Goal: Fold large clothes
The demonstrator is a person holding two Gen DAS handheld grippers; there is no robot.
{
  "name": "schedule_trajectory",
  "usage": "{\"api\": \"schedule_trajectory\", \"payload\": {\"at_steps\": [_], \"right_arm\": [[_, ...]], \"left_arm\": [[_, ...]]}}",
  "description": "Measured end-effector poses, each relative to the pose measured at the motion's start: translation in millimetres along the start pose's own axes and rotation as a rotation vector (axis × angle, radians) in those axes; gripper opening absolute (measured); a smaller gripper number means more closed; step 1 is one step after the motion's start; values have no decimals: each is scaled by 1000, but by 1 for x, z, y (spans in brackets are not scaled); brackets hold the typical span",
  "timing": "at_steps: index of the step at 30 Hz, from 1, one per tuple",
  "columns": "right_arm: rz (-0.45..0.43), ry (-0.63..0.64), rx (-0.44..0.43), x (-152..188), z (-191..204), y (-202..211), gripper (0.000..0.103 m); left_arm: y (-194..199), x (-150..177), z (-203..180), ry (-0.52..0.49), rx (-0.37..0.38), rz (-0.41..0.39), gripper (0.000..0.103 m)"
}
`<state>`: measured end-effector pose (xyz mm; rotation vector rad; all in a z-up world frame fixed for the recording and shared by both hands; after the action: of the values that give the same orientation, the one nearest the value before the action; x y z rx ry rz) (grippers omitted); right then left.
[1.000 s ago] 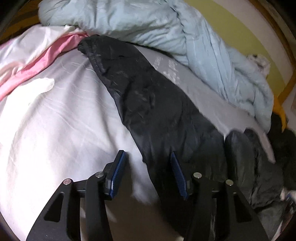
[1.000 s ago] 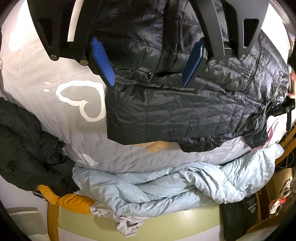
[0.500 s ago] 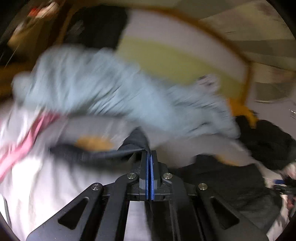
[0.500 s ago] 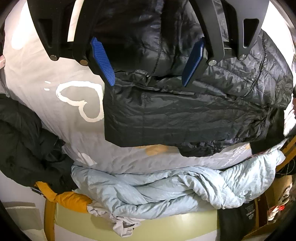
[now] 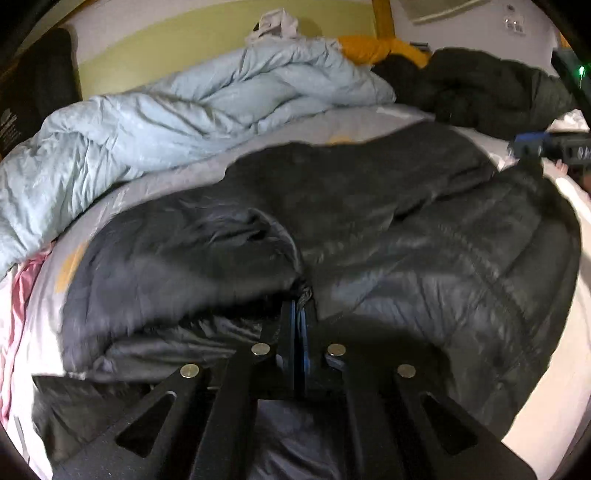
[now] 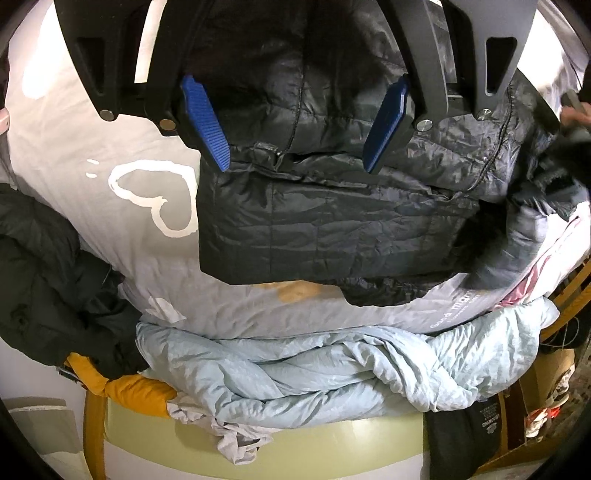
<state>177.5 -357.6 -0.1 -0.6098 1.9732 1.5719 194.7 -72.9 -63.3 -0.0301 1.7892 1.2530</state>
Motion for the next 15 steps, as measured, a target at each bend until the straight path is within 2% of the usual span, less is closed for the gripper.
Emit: {"api": "schedule_trajectory", "payload": {"at_steps": [1, 3, 5, 7, 9, 11, 13, 15], "right_arm": [[-1, 0, -5, 0, 0, 0, 77], [-1, 5, -16, 0, 1, 0, 77], [4, 16, -14, 0, 2, -4, 77], [14, 20, -14, 2, 3, -7, 77], [22, 16, -26, 3, 3, -7, 77], [21, 11, -33, 3, 4, -5, 77], [11, 11, -31, 2, 3, -2, 77], [4, 11, -26, 2, 3, 0, 77]], "left_arm": [[4, 0, 0, 7, -6, -9, 4], [18, -4, -1, 36, -7, -34, 17], [38, -9, -3, 74, 16, -93, 39], [63, -19, -3, 71, 14, -161, 51], [85, -30, 6, 75, -30, -229, 61], [107, -39, 33, 149, -118, -295, 82], [123, -42, 60, 237, -146, -349, 83], [128, -36, 91, 334, -148, -354, 83]]}}
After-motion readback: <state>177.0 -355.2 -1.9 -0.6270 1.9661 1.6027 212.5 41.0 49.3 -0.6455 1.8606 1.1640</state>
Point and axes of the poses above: each gripper's, at about its wrist camera, not at the fingertips, and y roughly against the way its jaws point, z to its left, x to its underside, the point moved 10 cm from there along -y, roughly the way its jaws point, and after that the axes turned 14 degrees about x, right-handed, at the moved point
